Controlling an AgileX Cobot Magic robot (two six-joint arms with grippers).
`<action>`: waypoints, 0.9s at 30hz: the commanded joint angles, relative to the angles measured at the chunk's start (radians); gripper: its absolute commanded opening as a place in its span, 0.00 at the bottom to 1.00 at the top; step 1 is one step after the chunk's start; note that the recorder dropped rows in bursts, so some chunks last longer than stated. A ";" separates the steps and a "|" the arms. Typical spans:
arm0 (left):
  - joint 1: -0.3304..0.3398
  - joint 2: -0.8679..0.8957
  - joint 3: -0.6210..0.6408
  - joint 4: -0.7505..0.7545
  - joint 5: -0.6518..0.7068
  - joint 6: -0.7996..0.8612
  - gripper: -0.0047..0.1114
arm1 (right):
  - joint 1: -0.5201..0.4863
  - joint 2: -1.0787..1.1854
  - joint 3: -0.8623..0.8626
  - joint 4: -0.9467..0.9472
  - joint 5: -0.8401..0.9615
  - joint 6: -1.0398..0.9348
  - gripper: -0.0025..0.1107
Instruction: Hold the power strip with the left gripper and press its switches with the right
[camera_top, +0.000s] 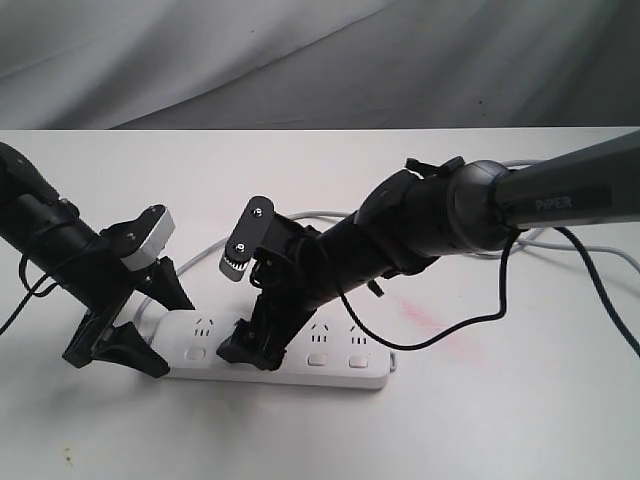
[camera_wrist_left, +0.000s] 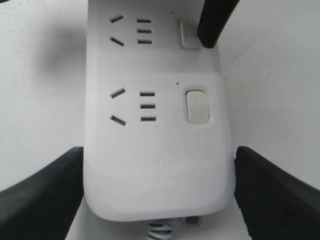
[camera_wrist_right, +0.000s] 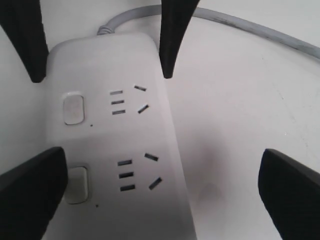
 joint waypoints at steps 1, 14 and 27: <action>-0.006 -0.002 -0.001 0.004 0.011 0.003 0.51 | 0.000 0.019 0.002 -0.051 -0.033 -0.007 0.86; -0.006 -0.002 -0.001 0.004 0.011 0.003 0.51 | -0.002 0.082 0.002 -0.118 -0.081 0.026 0.86; -0.006 -0.002 -0.001 0.004 0.011 0.003 0.51 | -0.002 0.082 0.002 -0.416 -0.077 0.244 0.86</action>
